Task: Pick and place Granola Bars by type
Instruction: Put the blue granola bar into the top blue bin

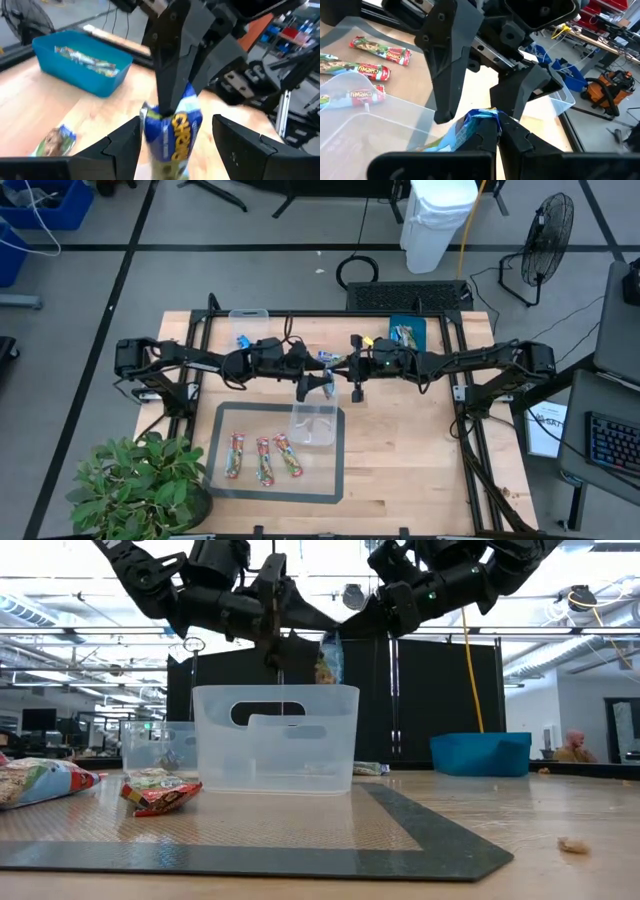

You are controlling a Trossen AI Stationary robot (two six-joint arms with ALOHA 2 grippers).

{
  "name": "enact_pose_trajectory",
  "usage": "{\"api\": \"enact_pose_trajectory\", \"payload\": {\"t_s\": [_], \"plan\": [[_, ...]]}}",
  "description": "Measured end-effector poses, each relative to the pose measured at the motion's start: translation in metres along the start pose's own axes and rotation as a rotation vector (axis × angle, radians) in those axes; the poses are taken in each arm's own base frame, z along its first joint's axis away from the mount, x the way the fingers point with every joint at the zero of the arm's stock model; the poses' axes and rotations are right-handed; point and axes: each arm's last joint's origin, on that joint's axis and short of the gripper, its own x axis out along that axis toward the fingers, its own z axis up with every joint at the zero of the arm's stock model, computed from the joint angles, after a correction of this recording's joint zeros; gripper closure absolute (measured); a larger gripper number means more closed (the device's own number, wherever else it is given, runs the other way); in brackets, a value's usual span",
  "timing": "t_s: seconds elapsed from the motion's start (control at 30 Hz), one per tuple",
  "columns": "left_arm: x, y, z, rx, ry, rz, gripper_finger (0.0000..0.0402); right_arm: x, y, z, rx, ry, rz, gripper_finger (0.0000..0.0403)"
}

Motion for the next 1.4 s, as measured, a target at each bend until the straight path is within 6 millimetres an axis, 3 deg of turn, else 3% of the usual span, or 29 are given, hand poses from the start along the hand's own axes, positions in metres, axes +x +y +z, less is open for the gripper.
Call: {"api": "enact_pose_trajectory", "payload": {"t_s": [0.43,0.53,0.8,0.93,1.23,1.4], "plan": [[-0.0037,-0.0005,0.0006,0.013,0.024,0.029,0.0162,0.0000,-0.0001,0.0003,-0.002,-0.003,-0.001,0.0403],[-0.0037,-0.0005,0.0009,0.013,0.021,0.030,0.0189,0.0000,-0.0001,0.0004,-0.002,-0.004,-0.002,0.0403],[-0.0037,-0.0006,0.0007,0.042,0.024,0.026,0.0324,-0.0001,-0.0001,0.0002,-0.001,-0.002,-0.001,0.0403],[-0.0037,-0.0005,0.0005,0.063,0.025,0.026,0.0371,0.0000,-0.0001,0.0001,0.002,-0.001,-0.001,0.0403],[-0.0038,-0.0004,0.0009,0.097,0.021,0.027,0.0381,-0.0001,-0.0011,0.0002,0.029,0.010,-0.041,0.0398],[-0.0037,-0.0004,0.0010,0.101,0.019,0.027,0.0382,-0.0003,-0.0024,-0.0027,0.013,0.059,-0.086,0.0346]]}}
